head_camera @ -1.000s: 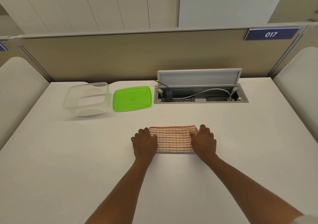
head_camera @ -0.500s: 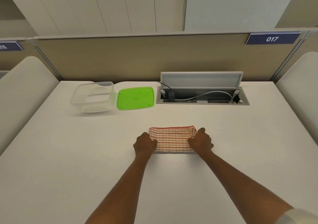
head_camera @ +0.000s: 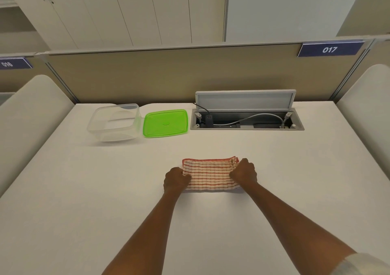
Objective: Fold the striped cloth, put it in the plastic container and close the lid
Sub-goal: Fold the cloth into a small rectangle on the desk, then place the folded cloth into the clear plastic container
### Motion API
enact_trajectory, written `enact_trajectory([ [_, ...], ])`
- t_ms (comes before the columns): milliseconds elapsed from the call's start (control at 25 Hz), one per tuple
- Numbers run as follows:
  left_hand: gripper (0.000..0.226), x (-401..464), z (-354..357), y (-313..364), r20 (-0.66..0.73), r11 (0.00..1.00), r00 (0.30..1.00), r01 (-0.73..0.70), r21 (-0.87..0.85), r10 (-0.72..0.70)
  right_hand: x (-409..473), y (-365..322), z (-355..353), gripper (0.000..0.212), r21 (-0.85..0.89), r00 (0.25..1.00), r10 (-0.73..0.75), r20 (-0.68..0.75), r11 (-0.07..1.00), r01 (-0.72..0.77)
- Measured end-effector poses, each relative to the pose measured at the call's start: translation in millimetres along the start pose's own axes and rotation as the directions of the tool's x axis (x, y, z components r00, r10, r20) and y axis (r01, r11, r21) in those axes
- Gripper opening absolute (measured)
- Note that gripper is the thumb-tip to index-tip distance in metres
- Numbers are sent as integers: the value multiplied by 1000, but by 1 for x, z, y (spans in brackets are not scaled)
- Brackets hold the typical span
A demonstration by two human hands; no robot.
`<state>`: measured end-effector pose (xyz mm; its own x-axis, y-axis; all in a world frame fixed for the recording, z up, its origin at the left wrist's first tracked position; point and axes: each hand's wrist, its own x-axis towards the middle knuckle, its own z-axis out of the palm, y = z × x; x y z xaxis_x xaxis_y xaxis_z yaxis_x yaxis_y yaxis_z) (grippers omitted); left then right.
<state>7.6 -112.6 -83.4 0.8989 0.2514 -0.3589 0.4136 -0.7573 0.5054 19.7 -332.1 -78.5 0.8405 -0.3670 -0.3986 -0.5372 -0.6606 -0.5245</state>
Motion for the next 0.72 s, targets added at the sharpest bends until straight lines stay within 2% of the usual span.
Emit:
enact_trajectory([
  [360, 26, -1, -8, 2, -14, 1000, 1000, -10, -28, 9, 0, -12, -7, 64, 67, 988, 118, 97, 990, -124],
  [600, 21, 2, -25, -11, -32, 998, 998, -61, -32, 60, -11, -20, -2, 62, 77, 994, 56, 91, 995, -63],
  [720, 20, 6, -44, -20, -55, 998, 996, -65, -26, 64, -14, -39, -4, 49, 61, 993, 1, 117, 998, -8],
])
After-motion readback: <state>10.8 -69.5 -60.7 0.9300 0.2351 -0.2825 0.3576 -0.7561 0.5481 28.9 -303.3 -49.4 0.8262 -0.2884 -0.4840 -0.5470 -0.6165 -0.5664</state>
